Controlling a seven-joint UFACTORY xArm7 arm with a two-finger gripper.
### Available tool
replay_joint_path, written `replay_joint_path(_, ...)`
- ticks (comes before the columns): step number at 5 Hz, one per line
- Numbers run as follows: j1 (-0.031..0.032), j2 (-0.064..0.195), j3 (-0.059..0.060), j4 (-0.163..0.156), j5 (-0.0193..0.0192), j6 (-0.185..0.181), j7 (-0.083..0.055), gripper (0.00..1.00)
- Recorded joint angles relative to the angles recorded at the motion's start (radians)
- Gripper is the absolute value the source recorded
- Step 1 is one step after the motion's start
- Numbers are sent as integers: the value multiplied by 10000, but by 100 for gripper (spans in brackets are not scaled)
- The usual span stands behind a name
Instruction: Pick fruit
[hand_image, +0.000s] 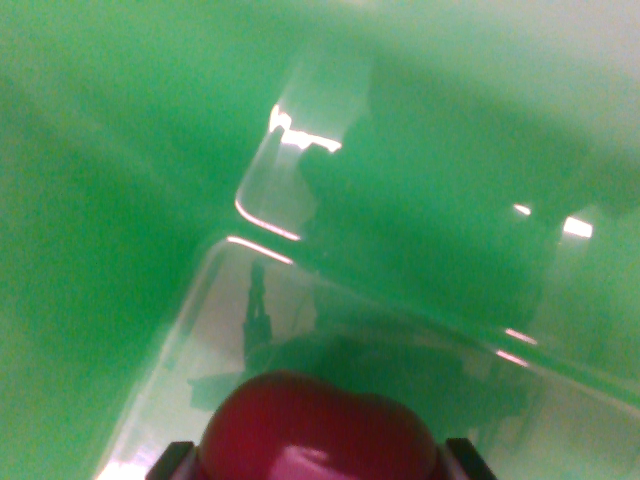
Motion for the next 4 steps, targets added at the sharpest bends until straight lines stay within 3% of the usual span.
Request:
replay_joint_path(3, -9, -110, 6, 176, 13, 285, 2, 100)
replay_joint_path(4, -18, -235, 12, 377, 28, 610, 4, 100)
